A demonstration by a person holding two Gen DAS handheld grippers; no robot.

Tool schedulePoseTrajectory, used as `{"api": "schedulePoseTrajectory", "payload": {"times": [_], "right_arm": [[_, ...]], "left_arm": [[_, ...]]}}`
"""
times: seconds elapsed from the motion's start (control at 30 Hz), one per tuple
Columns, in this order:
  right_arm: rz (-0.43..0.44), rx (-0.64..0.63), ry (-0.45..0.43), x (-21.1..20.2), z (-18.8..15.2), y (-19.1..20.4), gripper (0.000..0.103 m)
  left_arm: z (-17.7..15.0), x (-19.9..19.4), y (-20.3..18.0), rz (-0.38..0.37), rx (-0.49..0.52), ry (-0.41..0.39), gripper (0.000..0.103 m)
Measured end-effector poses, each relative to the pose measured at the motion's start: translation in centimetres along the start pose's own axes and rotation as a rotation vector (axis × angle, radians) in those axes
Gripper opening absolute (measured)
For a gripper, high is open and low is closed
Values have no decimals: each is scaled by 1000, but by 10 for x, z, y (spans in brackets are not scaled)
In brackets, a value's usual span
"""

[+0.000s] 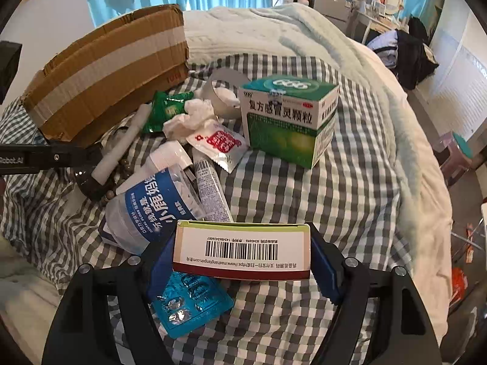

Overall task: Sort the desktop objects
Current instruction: 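Grasp the clear blue-label water bottle with the left tool while the right tool grasps the white barcode box, then carry both items over the cardboard box and open both tools to drop them in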

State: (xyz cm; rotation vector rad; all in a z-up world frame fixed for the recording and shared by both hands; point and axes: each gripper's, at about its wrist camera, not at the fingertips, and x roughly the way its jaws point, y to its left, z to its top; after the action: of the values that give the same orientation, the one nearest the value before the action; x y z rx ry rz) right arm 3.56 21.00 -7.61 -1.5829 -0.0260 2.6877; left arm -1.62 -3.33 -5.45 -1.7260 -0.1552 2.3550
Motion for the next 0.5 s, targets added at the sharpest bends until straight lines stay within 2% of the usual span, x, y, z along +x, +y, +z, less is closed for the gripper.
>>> {"api": "schedulePoseTrajectory", "payload": {"times": [0.2,0.37,0.5], "right_arm": [[27,20,0,14,3,-5,79],[53,59,-6,26,3,-11,80],[57,69,-38,20,2,-16,78]], "left_arm": [[0,16,-10,-16,44,12,59],[-7,24,-39,-103,136,30,59],[-15,25,-60,-145,210,30,74]]}}
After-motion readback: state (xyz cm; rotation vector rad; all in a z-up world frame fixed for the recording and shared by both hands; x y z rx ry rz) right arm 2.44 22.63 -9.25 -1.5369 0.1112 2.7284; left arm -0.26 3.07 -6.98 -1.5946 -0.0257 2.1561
